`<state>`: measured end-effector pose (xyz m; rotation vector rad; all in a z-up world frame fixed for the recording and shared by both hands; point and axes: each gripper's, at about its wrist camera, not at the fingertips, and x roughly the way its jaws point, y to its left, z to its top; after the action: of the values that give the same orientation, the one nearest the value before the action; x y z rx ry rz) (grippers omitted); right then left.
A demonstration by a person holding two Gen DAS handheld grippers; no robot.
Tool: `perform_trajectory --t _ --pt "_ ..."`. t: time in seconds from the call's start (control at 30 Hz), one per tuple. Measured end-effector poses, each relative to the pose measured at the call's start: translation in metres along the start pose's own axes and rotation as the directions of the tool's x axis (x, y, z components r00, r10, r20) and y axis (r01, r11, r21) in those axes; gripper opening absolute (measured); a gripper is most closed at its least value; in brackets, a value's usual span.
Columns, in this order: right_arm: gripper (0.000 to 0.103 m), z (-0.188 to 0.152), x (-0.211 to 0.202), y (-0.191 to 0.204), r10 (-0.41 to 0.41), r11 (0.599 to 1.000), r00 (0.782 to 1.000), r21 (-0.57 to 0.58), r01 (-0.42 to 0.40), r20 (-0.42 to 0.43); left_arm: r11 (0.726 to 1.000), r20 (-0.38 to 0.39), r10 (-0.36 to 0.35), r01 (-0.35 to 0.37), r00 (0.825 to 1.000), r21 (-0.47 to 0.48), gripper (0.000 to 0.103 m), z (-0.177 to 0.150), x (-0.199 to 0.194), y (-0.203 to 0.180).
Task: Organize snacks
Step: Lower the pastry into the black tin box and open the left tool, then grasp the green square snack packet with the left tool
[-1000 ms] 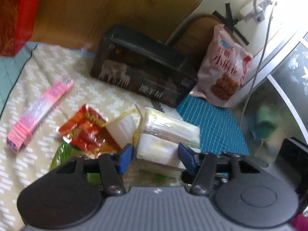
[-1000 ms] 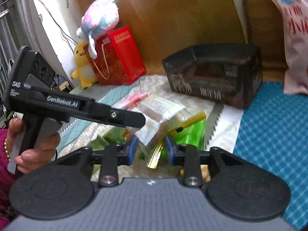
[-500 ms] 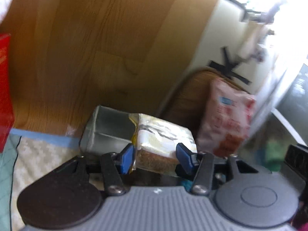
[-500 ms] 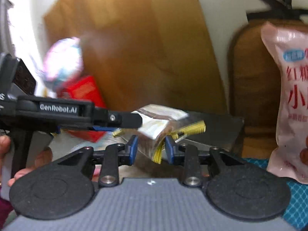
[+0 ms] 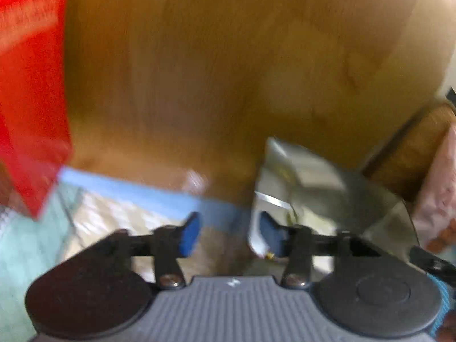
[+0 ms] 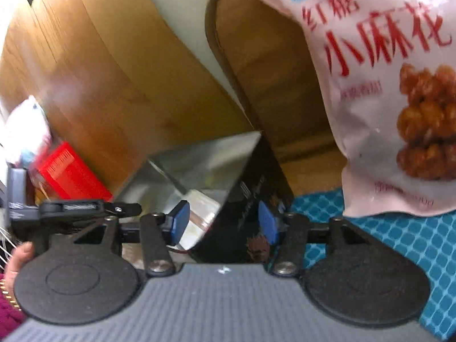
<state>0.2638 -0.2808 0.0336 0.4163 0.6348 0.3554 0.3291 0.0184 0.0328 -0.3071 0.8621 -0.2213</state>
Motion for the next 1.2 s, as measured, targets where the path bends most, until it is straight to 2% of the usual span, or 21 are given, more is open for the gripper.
perform_trajectory --t 0.03,0.17,0.3,0.33,0.37,0.4,0.43,0.5,0.53,0.6,0.67,0.8,0.87,0.93,1.0,1.03,1.07,1.13,1.2 --pt "0.057 0.000 0.000 -0.001 0.003 1.000 1.000 -0.002 -0.003 -0.001 0.999 -0.009 -0.037 0.037 0.999 -0.015 0.032 -0.005 -0.001 -0.001" --pt "0.058 -0.001 -0.006 -0.001 0.009 1.000 1.000 -0.015 -0.009 0.007 1.000 -0.013 0.006 -0.006 1.000 0.009 0.033 -0.027 -0.020 -0.020" --pt "0.060 -0.006 -0.017 0.003 0.027 0.999 0.999 -0.044 -0.028 -0.018 0.999 -0.030 0.005 -0.004 1.000 0.035 0.036 -0.053 -0.049 -0.025" --pt "0.059 -0.008 -0.022 0.004 0.027 0.999 1.000 -0.042 -0.027 -0.010 1.000 -0.033 -0.005 0.006 0.999 0.027 0.044 -0.057 -0.054 -0.023" --pt "0.059 -0.012 -0.031 0.005 0.015 0.999 1.000 -0.044 -0.014 0.015 0.999 -0.030 -0.026 0.027 0.999 0.017 0.062 -0.060 -0.061 -0.019" --pt "0.059 -0.013 -0.038 0.010 0.000 0.999 0.999 -0.048 0.003 0.047 1.000 -0.007 -0.025 0.025 1.000 0.012 0.072 -0.061 -0.066 -0.018" --pt "0.059 -0.016 -0.048 0.011 -0.005 0.999 0.997 -0.052 0.009 0.082 1.000 0.034 0.009 -0.010 0.999 0.018 0.080 -0.062 -0.073 -0.017" --pt "0.060 -0.028 -0.072 0.013 0.023 0.998 0.991 -0.066 -0.015 0.129 0.998 0.094 0.058 -0.059 0.994 0.011 0.080 -0.064 -0.090 -0.009" --pt "0.060 -0.036 -0.083 0.016 0.054 0.995 0.991 -0.094 -0.043 0.126 0.999 0.113 0.043 -0.043 0.993 -0.007 0.080 -0.066 -0.099 -0.004" --pt "0.065 -0.049 -0.089 0.030 0.107 0.981 0.991 -0.171 -0.092 0.081 0.999 0.142 -0.015 0.020 0.990 -0.035 0.080 -0.076 -0.119 0.003" --pt "0.071 -0.070 -0.093 0.041 0.133 0.960 0.991 -0.251 -0.126 0.013 0.997 0.134 -0.079 0.082 0.988 -0.012 0.079 -0.085 -0.128 -0.001" --pt "0.074 -0.098 -0.082 0.064 0.116 0.918 0.991 -0.373 -0.133 -0.069 0.973 0.017 -0.226 0.224 0.974 0.053 0.078 -0.111 -0.130 -0.023" --pt "0.074 -0.108 -0.072 0.073 0.089 0.903 0.991 -0.413 -0.122 -0.099 0.967 -0.043 -0.239 0.242 0.970 0.075 0.078 -0.124 -0.120 -0.036" --pt "0.072 -0.117 -0.066 0.079 0.080 0.890 0.990 -0.438 -0.125 -0.120 0.971 -0.094 -0.217 0.225 0.972 0.084 0.076 -0.131 -0.102 -0.044" --pt "0.053 -0.124 -0.066 0.087 0.094 0.878 0.986 -0.456 -0.148 -0.138 0.970 -0.154 -0.223 0.235 0.963 0.067 0.057 -0.139 -0.088 -0.048" --pt "0.052 -0.129 -0.068 0.090 0.085 0.871 0.988 -0.472 -0.136 -0.128 0.964 -0.181 -0.248 0.261 0.952 0.049 0.048 -0.142 -0.083 -0.048" --pt "0.050 -0.135 -0.071 0.095 0.072 0.860 0.990 -0.495 -0.123 -0.121 0.962 -0.179 -0.254 0.267 0.950 0.053 0.042 -0.149 -0.083 -0.048" --pt "0.049 -0.147 -0.080 0.101 0.062 0.842 0.991 -0.526 -0.118 -0.122 0.962 -0.167 -0.229 0.249 0.959 0.109 0.036 -0.157 -0.091 -0.053" --pt "0.049 -0.157 -0.090 0.107 0.069 0.827 0.988 -0.546 -0.132 -0.135 0.959 -0.177 -0.222 0.248 0.959 0.140 0.033 -0.167 -0.103 -0.054"
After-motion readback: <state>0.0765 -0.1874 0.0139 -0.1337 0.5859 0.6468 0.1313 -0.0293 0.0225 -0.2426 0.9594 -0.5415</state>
